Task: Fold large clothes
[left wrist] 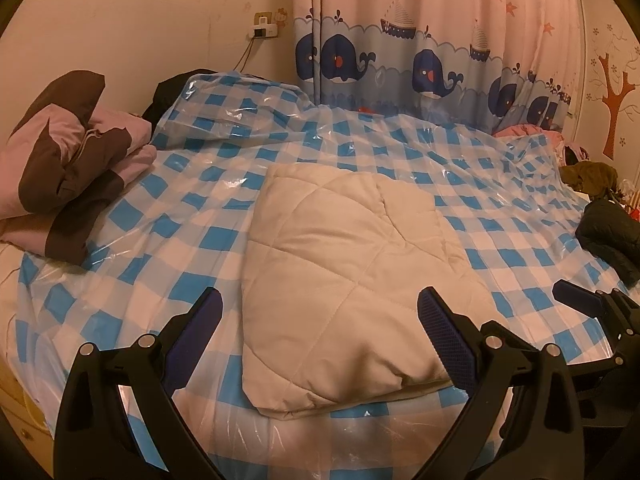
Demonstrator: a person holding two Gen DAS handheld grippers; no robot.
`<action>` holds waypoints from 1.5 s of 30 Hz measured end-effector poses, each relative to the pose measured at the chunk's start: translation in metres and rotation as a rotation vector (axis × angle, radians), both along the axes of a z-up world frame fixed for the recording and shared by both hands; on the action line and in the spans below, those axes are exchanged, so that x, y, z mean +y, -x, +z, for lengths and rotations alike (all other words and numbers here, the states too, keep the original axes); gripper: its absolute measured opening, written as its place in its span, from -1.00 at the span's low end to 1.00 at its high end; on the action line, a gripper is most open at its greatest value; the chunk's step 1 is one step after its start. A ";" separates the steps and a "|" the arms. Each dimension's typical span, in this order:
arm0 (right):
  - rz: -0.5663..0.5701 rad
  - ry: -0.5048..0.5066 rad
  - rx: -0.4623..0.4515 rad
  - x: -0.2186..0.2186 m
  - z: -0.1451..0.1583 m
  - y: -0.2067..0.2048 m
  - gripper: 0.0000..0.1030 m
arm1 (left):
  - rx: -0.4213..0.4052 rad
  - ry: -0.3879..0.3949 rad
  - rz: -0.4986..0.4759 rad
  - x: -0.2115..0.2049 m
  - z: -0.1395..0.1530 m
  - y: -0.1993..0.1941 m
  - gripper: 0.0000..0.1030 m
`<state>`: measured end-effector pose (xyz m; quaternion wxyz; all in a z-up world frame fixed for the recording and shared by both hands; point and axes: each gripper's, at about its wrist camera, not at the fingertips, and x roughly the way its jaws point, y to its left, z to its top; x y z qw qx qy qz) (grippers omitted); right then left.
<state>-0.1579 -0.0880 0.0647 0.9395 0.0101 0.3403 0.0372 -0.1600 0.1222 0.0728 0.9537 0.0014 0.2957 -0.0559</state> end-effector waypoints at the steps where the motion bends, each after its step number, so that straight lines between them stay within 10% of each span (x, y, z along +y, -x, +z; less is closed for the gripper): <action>1: 0.000 0.001 0.001 -0.001 0.000 0.000 0.87 | 0.002 0.001 0.000 0.000 0.000 0.000 0.83; 37: 0.001 0.009 0.004 -0.010 0.000 0.002 0.87 | 0.008 0.002 -0.001 0.002 0.000 -0.002 0.83; 45: 0.007 0.047 0.041 -0.027 -0.004 -0.001 0.87 | 0.111 0.046 -0.013 0.006 -0.017 -0.008 0.83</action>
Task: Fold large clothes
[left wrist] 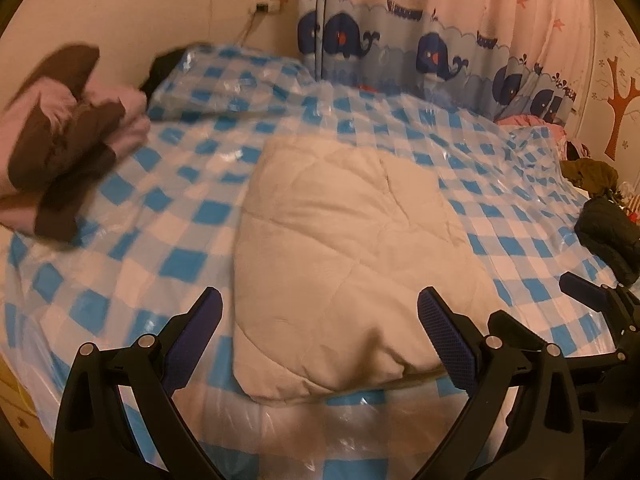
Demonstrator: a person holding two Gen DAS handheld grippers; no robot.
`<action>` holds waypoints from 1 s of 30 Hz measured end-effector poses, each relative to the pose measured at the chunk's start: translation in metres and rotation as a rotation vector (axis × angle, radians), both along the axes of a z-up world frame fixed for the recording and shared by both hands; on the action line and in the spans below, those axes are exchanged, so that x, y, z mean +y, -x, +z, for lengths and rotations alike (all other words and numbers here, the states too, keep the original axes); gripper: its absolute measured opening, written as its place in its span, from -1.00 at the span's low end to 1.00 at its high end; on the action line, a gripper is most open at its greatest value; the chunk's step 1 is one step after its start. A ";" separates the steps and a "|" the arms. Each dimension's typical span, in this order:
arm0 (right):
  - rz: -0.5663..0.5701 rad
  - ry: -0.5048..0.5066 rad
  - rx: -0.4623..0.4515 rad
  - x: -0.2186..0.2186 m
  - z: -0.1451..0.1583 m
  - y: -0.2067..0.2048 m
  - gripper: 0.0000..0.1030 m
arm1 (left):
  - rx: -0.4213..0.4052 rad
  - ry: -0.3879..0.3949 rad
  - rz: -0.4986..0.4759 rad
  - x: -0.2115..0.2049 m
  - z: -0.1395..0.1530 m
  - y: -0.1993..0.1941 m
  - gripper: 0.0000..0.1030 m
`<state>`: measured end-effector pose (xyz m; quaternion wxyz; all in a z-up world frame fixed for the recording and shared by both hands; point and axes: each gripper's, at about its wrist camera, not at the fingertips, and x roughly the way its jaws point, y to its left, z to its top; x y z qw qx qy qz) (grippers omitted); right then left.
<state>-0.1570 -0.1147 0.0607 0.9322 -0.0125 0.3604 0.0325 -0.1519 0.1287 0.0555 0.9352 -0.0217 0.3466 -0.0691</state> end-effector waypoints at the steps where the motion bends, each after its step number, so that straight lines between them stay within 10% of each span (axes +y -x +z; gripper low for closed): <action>1: 0.003 0.008 0.015 -0.003 -0.002 -0.002 0.87 | 0.025 0.005 -0.001 0.000 -0.004 -0.002 0.83; 30: 0.056 0.083 0.137 -0.003 -0.020 -0.020 0.87 | 0.117 -0.060 -0.020 -0.005 -0.014 -0.020 0.83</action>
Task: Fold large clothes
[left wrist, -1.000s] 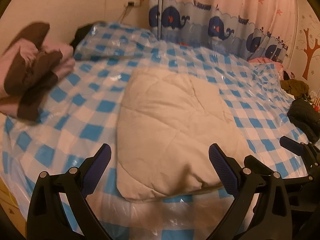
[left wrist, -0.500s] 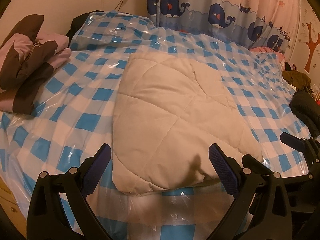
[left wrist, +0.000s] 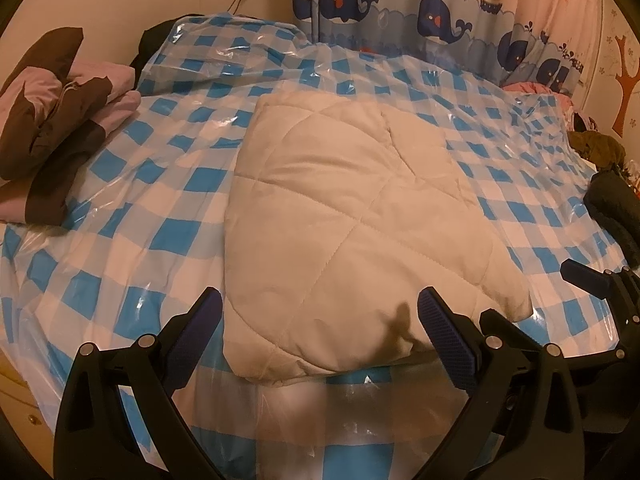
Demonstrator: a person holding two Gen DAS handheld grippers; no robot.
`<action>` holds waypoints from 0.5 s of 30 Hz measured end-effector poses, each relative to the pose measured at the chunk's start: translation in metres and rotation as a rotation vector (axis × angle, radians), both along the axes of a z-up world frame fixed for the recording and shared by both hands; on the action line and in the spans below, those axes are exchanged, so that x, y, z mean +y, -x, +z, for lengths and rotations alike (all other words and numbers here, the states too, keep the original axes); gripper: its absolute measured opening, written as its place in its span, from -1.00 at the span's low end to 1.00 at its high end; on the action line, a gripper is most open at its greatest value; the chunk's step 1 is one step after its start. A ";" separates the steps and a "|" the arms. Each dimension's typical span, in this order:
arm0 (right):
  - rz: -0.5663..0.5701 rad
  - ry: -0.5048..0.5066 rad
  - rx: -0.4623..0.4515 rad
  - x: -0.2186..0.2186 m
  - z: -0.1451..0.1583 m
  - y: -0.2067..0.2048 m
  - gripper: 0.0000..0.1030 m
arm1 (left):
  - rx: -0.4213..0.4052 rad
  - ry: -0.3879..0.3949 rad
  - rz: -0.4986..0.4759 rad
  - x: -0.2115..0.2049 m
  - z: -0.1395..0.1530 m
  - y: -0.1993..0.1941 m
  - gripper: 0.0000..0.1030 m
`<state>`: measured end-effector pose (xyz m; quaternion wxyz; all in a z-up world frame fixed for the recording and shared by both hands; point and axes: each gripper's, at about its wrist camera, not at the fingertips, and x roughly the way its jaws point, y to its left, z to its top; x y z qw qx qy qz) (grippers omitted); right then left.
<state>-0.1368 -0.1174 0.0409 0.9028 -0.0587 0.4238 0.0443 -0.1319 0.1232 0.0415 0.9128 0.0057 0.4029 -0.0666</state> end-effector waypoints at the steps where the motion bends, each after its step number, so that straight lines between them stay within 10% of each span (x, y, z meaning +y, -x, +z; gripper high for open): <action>1: 0.003 0.002 0.005 0.001 -0.001 -0.001 0.87 | 0.003 -0.002 0.000 0.000 -0.001 0.000 0.83; 15: 0.054 0.028 0.063 0.013 -0.011 -0.003 0.87 | 0.048 -0.035 -0.004 0.001 -0.009 -0.002 0.83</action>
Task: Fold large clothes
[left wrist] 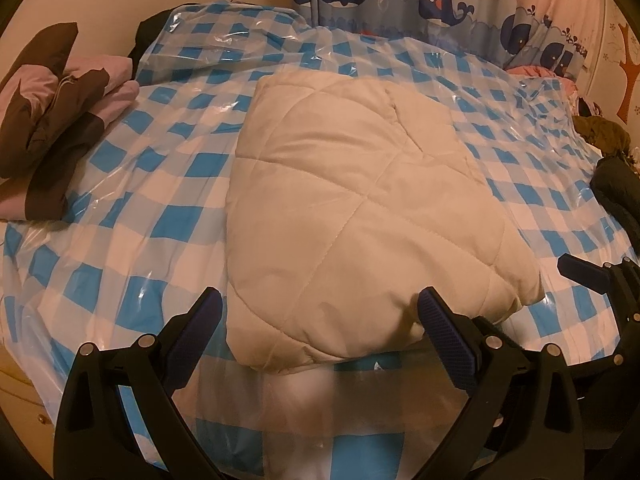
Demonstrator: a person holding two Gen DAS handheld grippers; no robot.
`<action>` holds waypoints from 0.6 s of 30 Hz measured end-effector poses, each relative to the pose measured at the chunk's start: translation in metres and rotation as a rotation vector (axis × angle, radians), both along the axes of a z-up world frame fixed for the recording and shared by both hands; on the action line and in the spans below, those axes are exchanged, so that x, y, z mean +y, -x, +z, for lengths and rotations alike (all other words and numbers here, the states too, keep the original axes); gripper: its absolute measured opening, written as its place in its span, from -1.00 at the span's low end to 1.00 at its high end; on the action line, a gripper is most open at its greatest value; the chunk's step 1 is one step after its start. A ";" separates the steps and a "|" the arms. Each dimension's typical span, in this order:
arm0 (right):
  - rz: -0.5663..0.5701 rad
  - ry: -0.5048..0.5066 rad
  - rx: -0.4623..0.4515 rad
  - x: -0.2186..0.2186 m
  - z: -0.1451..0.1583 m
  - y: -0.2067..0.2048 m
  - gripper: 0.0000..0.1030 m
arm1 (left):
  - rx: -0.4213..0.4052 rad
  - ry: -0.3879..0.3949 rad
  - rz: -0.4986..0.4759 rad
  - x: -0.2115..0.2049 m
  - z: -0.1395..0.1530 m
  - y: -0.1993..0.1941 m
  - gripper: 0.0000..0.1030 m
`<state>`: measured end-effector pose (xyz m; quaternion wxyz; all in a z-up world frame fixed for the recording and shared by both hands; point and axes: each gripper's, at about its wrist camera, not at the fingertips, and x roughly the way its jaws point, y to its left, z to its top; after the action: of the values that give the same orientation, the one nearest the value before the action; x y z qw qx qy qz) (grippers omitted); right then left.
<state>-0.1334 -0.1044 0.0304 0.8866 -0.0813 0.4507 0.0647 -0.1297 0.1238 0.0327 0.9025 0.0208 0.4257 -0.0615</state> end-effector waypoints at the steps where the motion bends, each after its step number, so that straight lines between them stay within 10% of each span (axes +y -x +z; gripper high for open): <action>1: 0.001 0.000 0.000 0.000 0.000 0.000 0.87 | 0.000 0.000 0.000 0.000 0.000 0.000 0.83; 18: -0.001 0.000 0.000 0.001 0.000 0.000 0.87 | 0.000 -0.002 0.000 0.000 0.000 0.001 0.83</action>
<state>-0.1339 -0.1034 0.0304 0.8867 -0.0811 0.4506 0.0644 -0.1312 0.1242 0.0325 0.9026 0.0216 0.4256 -0.0612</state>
